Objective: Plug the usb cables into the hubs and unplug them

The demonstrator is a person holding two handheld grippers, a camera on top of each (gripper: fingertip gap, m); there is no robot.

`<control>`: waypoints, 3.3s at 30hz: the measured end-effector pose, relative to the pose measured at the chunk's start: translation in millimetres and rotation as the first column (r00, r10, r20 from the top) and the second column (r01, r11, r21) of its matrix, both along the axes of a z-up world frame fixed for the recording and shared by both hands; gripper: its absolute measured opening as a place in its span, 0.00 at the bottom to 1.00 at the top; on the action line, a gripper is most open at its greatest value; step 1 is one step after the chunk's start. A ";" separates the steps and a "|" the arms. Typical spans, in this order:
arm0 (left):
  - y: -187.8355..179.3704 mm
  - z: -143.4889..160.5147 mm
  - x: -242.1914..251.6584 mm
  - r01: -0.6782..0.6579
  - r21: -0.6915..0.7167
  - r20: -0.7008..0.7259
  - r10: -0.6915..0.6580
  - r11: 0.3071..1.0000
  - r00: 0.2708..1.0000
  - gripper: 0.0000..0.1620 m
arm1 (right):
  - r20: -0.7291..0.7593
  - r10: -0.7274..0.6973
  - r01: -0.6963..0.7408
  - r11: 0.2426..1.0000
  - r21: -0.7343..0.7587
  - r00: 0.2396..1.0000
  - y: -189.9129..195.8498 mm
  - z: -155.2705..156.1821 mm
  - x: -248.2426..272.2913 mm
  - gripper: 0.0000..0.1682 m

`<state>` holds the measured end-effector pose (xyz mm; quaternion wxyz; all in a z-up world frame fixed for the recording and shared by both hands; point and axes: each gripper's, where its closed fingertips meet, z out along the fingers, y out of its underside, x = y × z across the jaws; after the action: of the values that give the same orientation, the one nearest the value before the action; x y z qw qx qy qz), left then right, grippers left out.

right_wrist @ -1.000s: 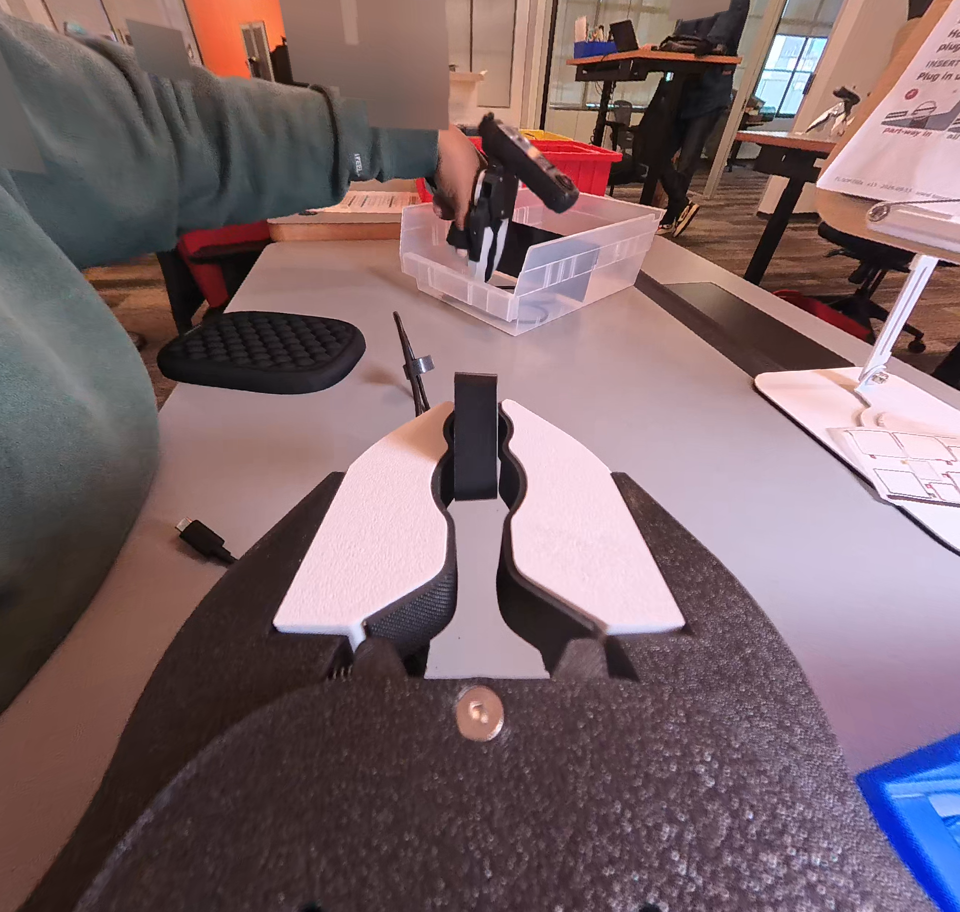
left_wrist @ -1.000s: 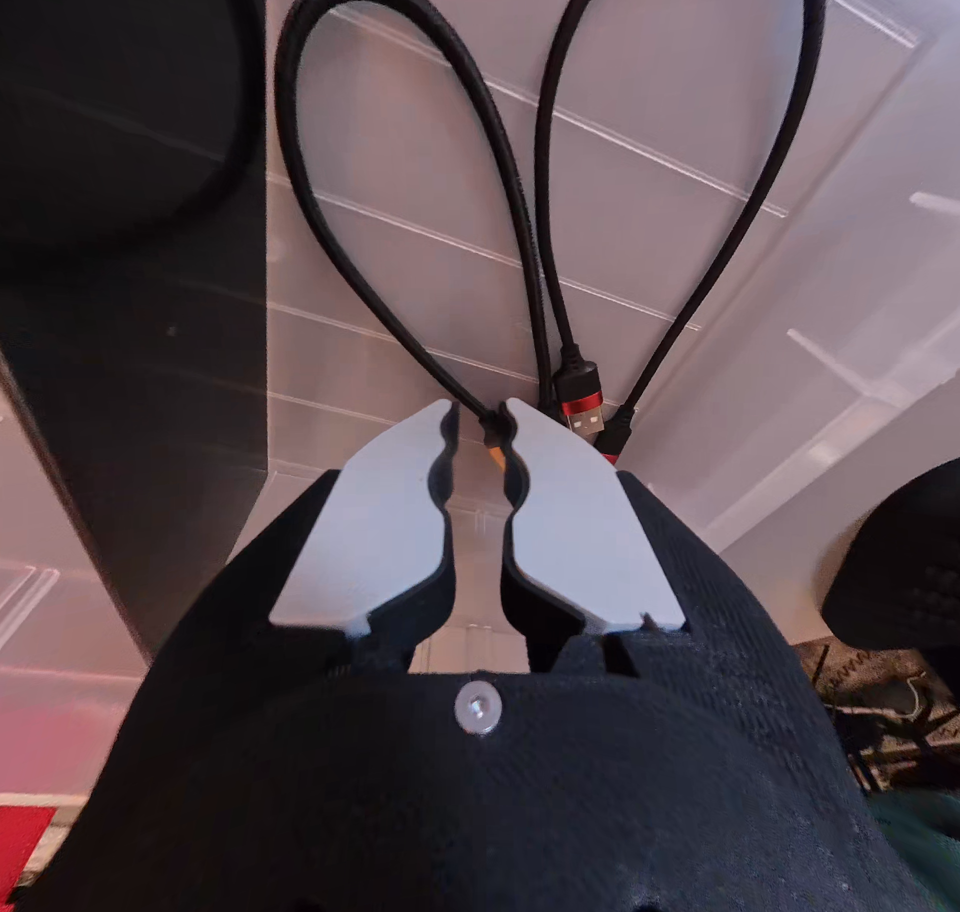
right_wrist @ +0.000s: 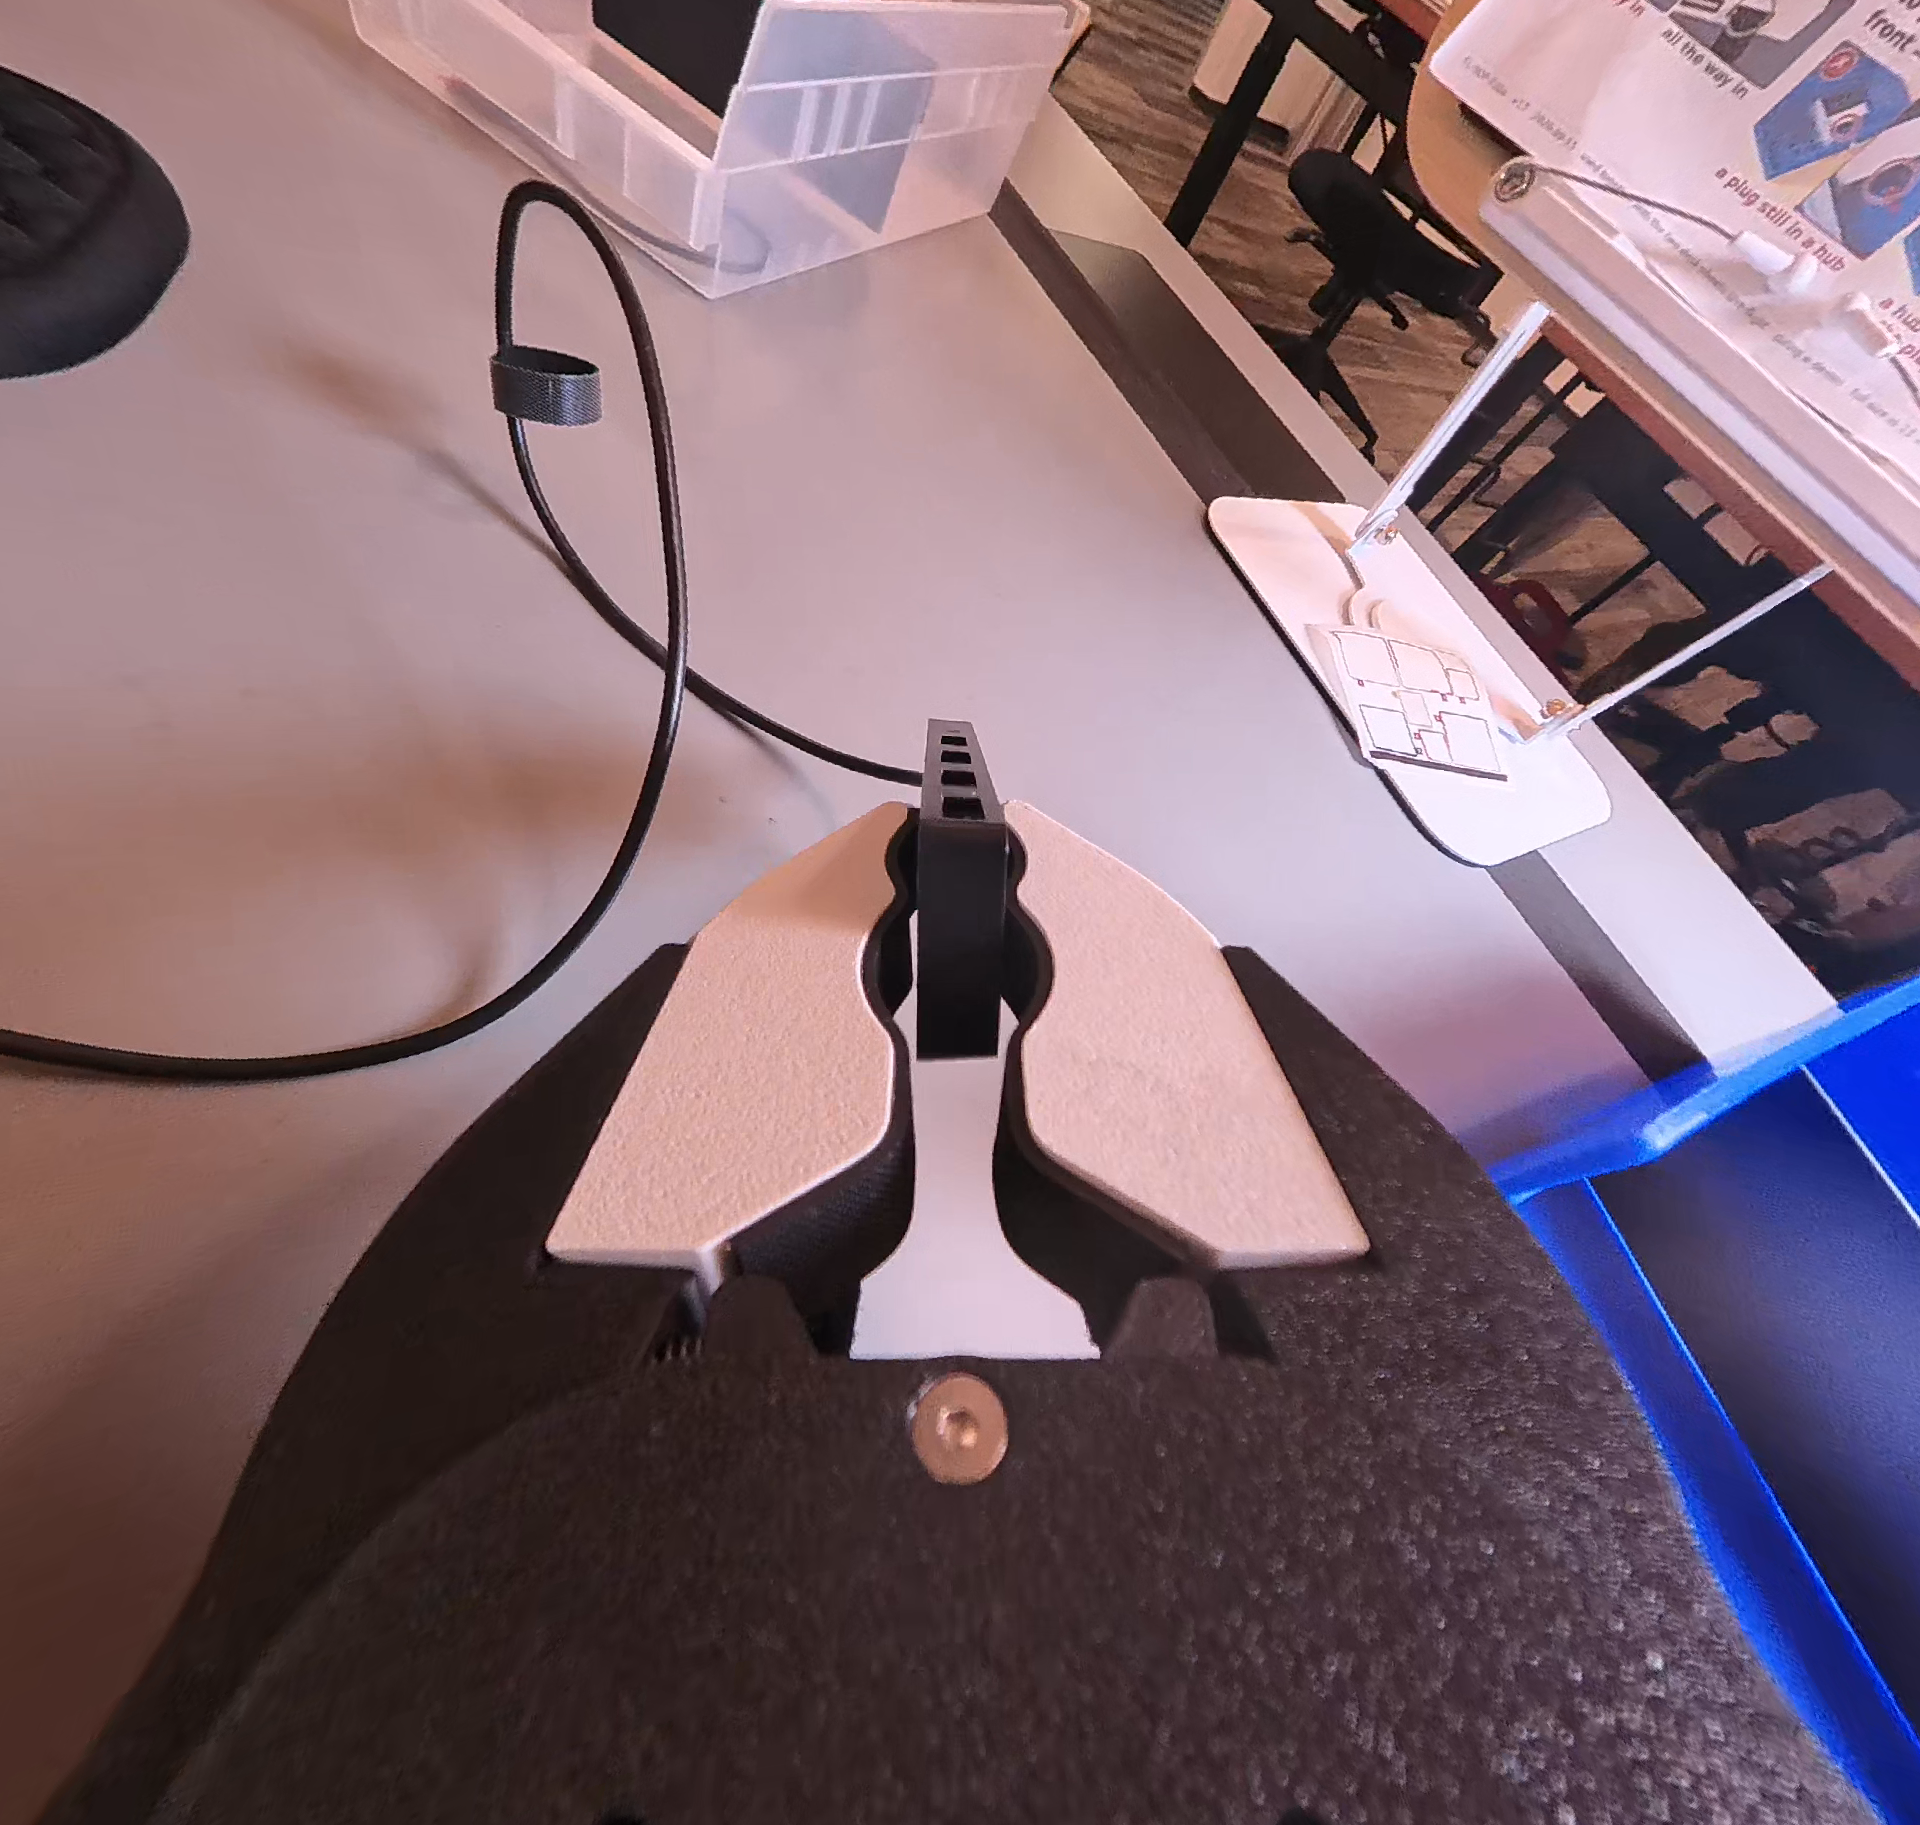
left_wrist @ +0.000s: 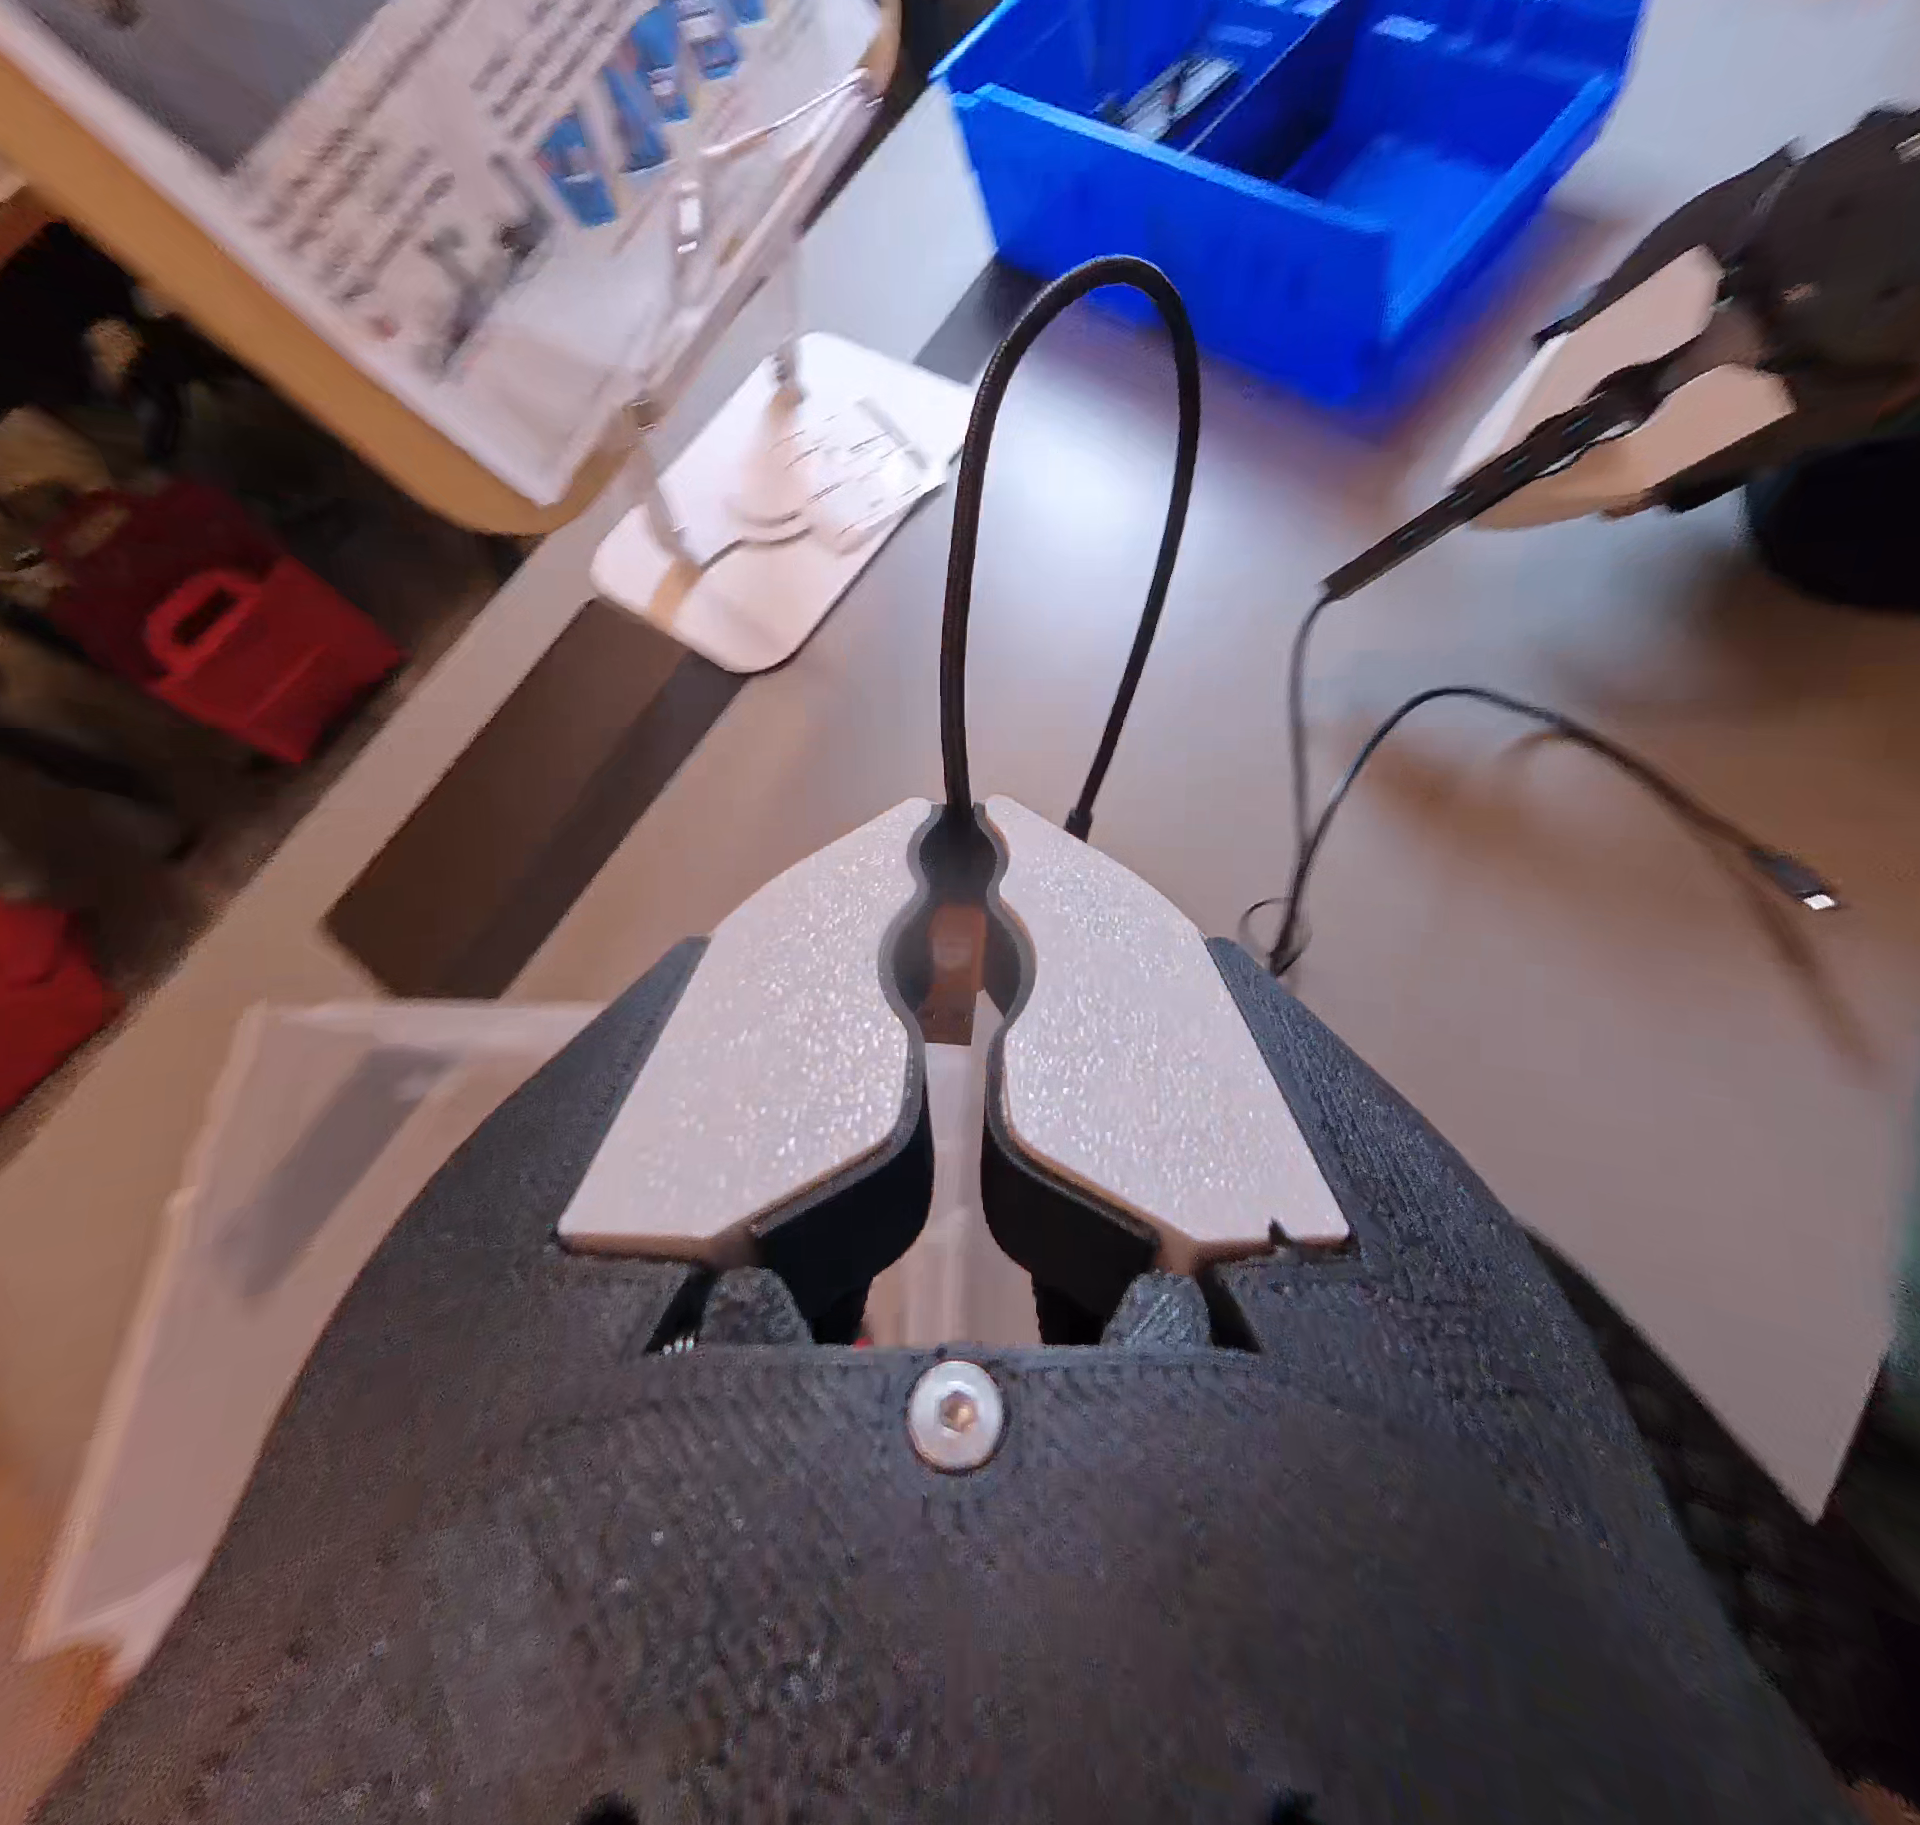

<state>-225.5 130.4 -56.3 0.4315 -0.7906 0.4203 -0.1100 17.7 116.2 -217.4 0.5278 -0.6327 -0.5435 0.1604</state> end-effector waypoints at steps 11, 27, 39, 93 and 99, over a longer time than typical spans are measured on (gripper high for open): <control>-12.6 -102.4 118.2 0.166 -0.268 0.574 0.019 0.949 0.819 0.03 | 0.061 -0.019 0.017 0.999 0.034 0.998 0.1 -5.9 2.6 0.07; -55.6 -113.2 133.3 0.251 -0.220 0.628 -0.060 0.943 0.776 0.02 | 0.105 -0.051 0.051 0.999 0.005 0.993 8.5 -21.1 6.4 0.07; -106.2 -139.8 126.1 0.330 -0.146 0.251 -0.288 0.932 0.924 0.09 | 0.113 -0.063 0.064 0.998 -0.009 0.992 11.9 -26.8 7.1 0.07; -102.0 -183.5 168.7 0.679 0.051 -0.130 -0.669 0.733 0.732 0.06 | 0.011 0.013 -0.014 0.999 0.029 1.000 0.7 -7.4 1.6 0.07; -107.0 -216.8 147.8 0.683 -0.007 -0.387 -0.632 0.730 0.672 0.06 | 0.027 0.011 -0.012 0.999 0.034 1.000 1.0 -9.3 2.1 0.07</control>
<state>-77.7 23.4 -273.2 0.3310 -0.5594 0.7557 -0.0806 19.7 117.1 -226.7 0.5304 -0.6224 -0.5569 0.1456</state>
